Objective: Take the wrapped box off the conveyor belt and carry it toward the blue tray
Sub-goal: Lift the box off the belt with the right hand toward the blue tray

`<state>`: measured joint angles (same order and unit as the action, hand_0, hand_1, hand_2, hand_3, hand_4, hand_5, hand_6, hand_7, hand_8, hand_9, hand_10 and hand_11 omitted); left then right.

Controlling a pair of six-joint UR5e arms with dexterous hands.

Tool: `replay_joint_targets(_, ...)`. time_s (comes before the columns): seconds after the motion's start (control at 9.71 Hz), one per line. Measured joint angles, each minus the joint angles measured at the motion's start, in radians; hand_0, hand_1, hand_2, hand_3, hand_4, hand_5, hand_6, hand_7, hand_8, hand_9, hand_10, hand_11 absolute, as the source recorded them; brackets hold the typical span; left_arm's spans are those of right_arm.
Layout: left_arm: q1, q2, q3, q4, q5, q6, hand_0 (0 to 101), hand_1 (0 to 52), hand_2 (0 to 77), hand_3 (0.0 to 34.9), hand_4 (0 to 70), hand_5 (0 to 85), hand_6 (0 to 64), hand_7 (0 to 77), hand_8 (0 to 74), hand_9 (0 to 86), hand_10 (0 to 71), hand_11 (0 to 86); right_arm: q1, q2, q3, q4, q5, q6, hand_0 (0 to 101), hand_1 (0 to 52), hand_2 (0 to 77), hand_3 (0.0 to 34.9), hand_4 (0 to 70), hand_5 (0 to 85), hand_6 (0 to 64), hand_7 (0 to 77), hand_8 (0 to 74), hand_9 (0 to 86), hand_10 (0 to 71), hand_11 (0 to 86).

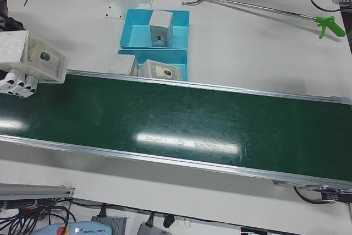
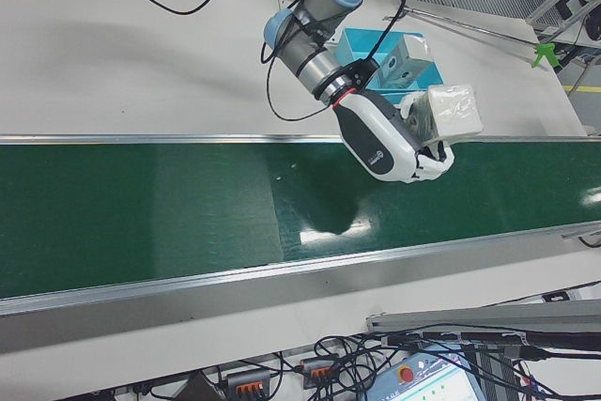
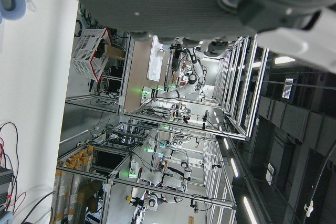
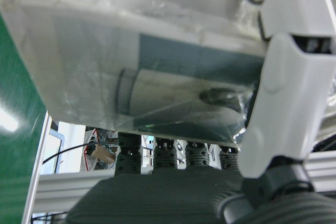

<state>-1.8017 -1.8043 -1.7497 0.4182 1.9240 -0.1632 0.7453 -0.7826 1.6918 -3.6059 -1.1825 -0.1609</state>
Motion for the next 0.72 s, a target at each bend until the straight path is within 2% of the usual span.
replay_joint_targets(0.1, 0.0, 0.0, 0.0, 0.0, 0.0, 0.0, 0, 0.0, 0.5, 0.0, 0.5, 1.1, 0.5, 0.5, 0.5, 0.0, 0.5, 0.5, -0.017, 0.011, 0.05, -0.036, 0.007, -0.017, 49, 2.2, 38.7, 7.2, 32.7, 60.0, 36.0, 67.1, 48.0, 57.8, 37.6, 66.5)
replay_joint_targets(0.21, 0.0, 0.0, 0.0, 0.0, 0.0, 0.0, 0, 0.0, 0.5, 0.0, 0.5, 1.1, 0.5, 0.5, 0.5, 0.0, 0.5, 0.5, -0.052, 0.022, 0.091, -0.063, 0.023, -0.045, 49, 2.2, 38.7, 5.8, 32.2, 62.2, 39.8, 70.9, 50.2, 63.3, 43.6, 70.4)
replay_joint_targets(0.31, 0.0, 0.0, 0.0, 0.0, 0.0, 0.0, 0, 0.0, 0.5, 0.0, 0.5, 1.1, 0.5, 0.5, 0.5, 0.5, 0.5, 0.5, -0.096, 0.03, 0.114, -0.079, 0.047, -0.075, 46, 2.2, 38.7, 5.7, 31.1, 66.5, 44.7, 70.4, 58.9, 72.5, 54.0, 70.4)
replay_joint_targets(0.41, 0.0, 0.0, 0.0, 0.0, 0.0, 0.0, 0, 0.0, 0.5, 0.0, 0.5, 1.1, 0.0, 0.5, 0.5, 0.5, 0.5, 0.5, -0.149, 0.041, 0.126, -0.086, 0.075, -0.11, 46, 2.2, 38.7, 5.0, 30.0, 69.8, 50.2, 75.8, 66.0, 77.4, 64.4, 78.0)
replay_joint_targets(0.51, 0.0, 0.0, 0.0, 0.0, 0.0, 0.0, 0, 0.0, 0.5, 0.0, 0.5, 1.1, 0.0, 0.5, 0.5, 0.5, 0.5, 0.5, -0.207, 0.053, 0.131, -0.089, 0.106, -0.153, 46, 2.2, 38.7, 3.7, 30.0, 69.8, 58.9, 77.4, 70.4, 81.3, 70.4, 80.7)
replay_joint_targets(0.62, 0.0, 0.0, 0.0, 0.0, 0.0, 0.0, 0, 0.0, 1.1, 0.0, 0.0, 1.1, 0.5, 0.5, 0.5, 0.5, 0.5, 0.5, -0.262, 0.062, 0.133, -0.089, 0.134, -0.192, 46, 2.2, 38.7, 3.0, 30.0, 69.8, 62.2, 77.4, 70.4, 81.3, 70.4, 80.7)
replay_joint_targets(0.72, 0.0, 0.0, 0.0, 0.0, 0.0, 0.0, 0, 0.0, 1.1, 0.0, 0.0, 1.1, 0.0, 0.5, 0.5, 0.5, 0.5, 0.0, -0.31, 0.068, 0.13, -0.088, 0.158, -0.224, 46, 1.6, 39.3, 3.1, 30.0, 69.8, 62.2, 77.4, 70.4, 81.3, 69.8, 80.7)
